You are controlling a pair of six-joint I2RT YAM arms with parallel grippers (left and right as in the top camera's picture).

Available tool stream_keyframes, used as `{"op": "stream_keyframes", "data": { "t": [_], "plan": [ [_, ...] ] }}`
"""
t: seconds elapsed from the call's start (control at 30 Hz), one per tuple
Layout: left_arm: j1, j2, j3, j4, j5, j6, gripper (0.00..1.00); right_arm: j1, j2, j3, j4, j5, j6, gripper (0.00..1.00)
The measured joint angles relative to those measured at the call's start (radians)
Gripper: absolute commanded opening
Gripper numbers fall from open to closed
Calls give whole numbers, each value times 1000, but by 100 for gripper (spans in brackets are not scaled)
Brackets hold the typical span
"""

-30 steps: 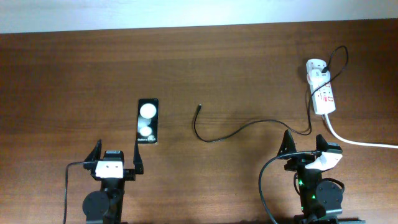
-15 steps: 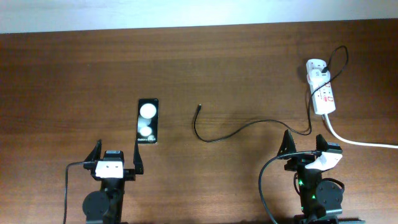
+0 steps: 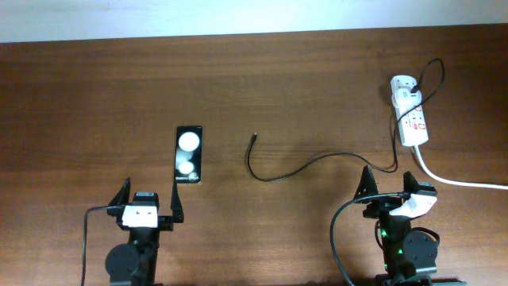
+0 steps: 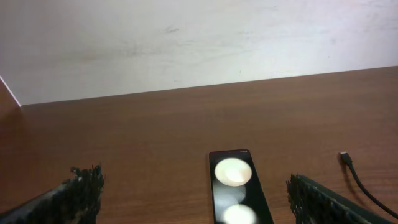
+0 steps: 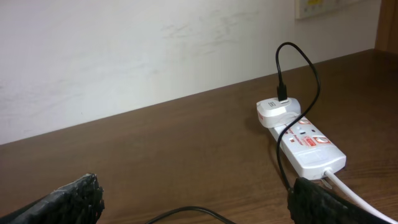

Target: Plug charger to phone and switch on socket

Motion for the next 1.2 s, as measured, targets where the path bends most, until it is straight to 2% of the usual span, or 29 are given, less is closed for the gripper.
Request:
{"op": "stream_keyframes", "data": {
  "t": [0.23, 0.33, 0.43, 0.67, 0.83, 0.93, 0.97, 1.0, 1.03, 1.2],
  "plan": [
    [0, 11, 0, 10, 54, 0, 99, 0, 0, 0, 0, 0, 0, 99],
    [0, 100, 47, -9, 70, -2, 99, 0, 0, 0, 0, 0, 0, 99],
    [0, 258, 188, -54, 98, -4, 99, 0, -1, 0, 0, 0, 0, 99],
    [0, 779, 621, -178, 189, -5, 99, 0, -2, 0, 0, 0, 0, 99],
    [-40, 1114, 930, -386, 204, -4, 99, 0, -2, 0, 0, 0, -1, 99],
    [-88, 1378, 1196, -603, 200, -4, 99, 0, -3, 0, 0, 0, 0, 98],
    [-92, 1410, 1221, -630, 198, -3, 99, 0, -2, 0, 0, 0, 0, 99],
    [-103, 1488, 1315, -751, 182, -4, 99, 0, -3, 0, 0, 0, 0, 99],
    [-113, 1578, 1402, -809, 176, -4, 99, 0, -2, 0, 0, 0, -1, 99],
    [-117, 1778, 1453, -850, 179, -4, 99, 0, -2, 0, 0, 0, -1, 99]
  ]
}}
